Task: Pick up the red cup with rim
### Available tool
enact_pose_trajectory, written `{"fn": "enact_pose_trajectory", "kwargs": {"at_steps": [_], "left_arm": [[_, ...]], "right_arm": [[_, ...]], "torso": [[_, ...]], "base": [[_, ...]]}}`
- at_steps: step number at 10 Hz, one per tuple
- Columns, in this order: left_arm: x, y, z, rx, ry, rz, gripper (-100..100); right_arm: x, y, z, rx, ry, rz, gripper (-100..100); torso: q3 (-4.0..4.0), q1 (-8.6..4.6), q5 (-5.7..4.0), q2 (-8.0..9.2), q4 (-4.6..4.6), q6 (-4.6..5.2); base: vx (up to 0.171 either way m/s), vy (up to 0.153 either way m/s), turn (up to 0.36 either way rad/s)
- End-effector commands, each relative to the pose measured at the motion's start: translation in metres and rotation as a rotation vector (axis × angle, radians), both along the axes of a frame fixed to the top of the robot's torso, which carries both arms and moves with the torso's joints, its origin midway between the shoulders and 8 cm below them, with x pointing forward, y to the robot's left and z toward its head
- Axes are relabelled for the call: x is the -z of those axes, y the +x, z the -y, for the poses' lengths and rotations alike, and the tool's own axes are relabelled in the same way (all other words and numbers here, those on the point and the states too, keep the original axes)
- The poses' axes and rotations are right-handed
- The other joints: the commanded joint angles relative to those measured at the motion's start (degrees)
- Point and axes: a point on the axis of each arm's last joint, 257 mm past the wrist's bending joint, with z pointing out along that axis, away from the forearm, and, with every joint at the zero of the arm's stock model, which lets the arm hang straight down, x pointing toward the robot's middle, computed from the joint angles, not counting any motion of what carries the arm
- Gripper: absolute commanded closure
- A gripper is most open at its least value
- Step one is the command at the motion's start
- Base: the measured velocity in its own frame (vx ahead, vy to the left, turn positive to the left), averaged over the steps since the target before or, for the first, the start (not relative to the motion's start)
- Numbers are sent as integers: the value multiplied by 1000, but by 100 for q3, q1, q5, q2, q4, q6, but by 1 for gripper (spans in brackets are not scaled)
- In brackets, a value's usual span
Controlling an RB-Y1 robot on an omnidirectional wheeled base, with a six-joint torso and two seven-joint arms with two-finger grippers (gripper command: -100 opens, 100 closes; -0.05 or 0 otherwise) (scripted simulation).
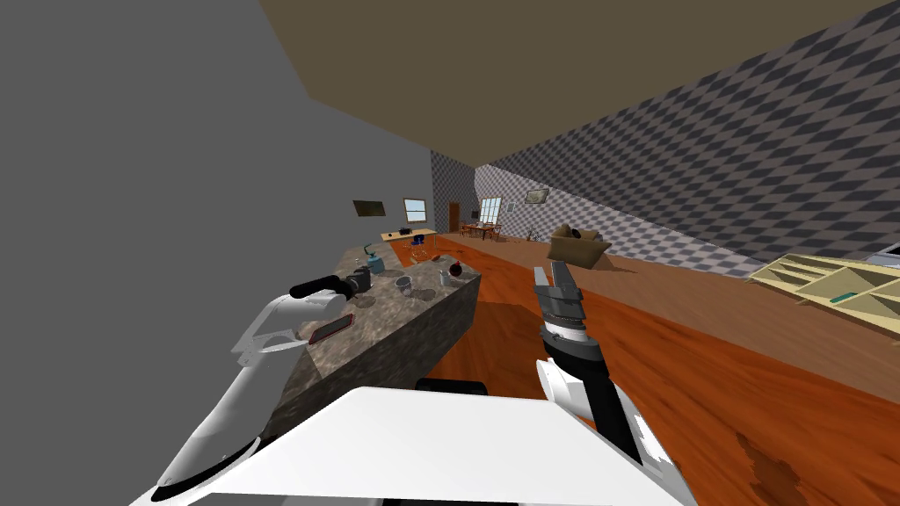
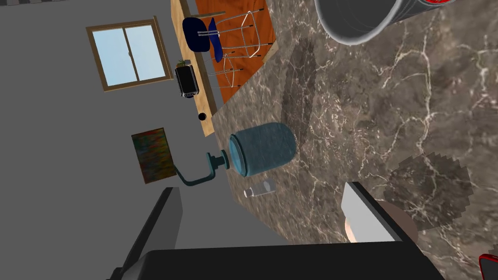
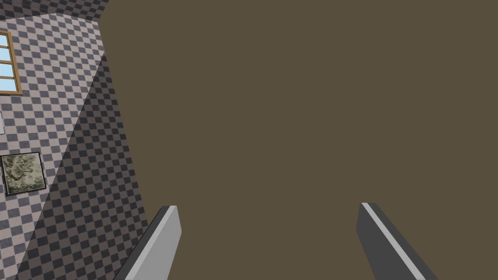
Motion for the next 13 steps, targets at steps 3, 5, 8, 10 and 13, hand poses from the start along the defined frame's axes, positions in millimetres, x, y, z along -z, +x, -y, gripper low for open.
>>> {"fn": "enact_pose_trajectory", "kwargs": {"at_steps": [3,5,8,10,13], "left_arm": [[14,-2,-7,-8,-8,-87,-100],[24,-5,-12,-13,-14,-145,-100],[37,-10,-16,-20,-22,-221,-100],[45,-14,-20,-24,-26,-275,-100],[61,-25,-24,-33,-38,-367,-100]], "right_arm": [[0,0,0,0,0,0,0],[0,0,0,0,0,0,0],[0,0,0,0,0,0,0],[0,0,0,0,0,0,0],[0,0,0,0,0,0,0]], "torso": [[1,0,0,1,0,-3],[-1,-1,0,-1,-1,-2],[-1,-2,0,-1,-1,-4],[-2,-3,0,-3,-1,-3],[-4,-4,-1,-7,-2,-1]], "base": [[6,1,-52],[16,1,-76],[14,-3,-54],[21,-4,-75],[24,-5,-65]]}}
